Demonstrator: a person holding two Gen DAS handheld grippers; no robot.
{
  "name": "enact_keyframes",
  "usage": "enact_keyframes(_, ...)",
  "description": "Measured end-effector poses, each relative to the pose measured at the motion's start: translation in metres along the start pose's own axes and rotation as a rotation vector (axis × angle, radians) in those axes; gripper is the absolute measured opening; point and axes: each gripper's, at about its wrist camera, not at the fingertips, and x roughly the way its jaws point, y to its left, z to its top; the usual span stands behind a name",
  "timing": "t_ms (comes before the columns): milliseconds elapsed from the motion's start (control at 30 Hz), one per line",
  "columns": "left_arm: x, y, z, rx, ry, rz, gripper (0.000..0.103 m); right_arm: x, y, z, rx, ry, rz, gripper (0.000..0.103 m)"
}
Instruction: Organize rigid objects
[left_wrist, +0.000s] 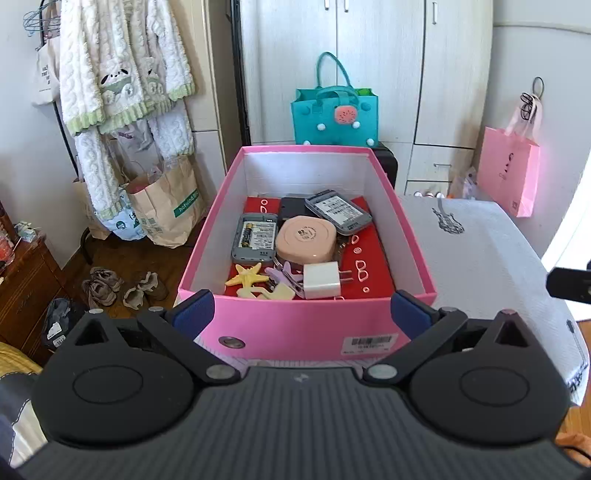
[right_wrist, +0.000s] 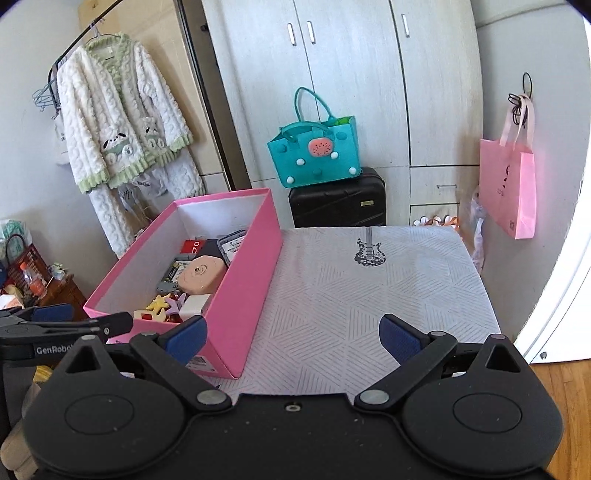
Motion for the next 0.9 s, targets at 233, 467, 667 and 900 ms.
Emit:
enact_keyframes(233,-0.013,-0.011,-0.003,0.055,-0.007,-0.013,0.103,-0.008,0.009,-0.004,-0.054,-0.024,0.004,0.101)
enact_keyframes(467,-0.017,-0.015,-0.007,0.07,-0.007,-0.029,0.103,-0.013,0.007,-0.007,-0.044,-0.033,-0.039,0.101)
enact_keyframes(667,-0.019,-0.016,-0.011,0.062,0.0,-0.033,0.103,-0.012,0.003,-0.012,-0.033,-0.026,-0.074,0.101)
enact_keyframes(900,-0.019,-0.017,-0.012,0.04,0.0,-0.033,0.103,-0.015,0.007,-0.016,-0.054,-0.034,-0.075,0.101)
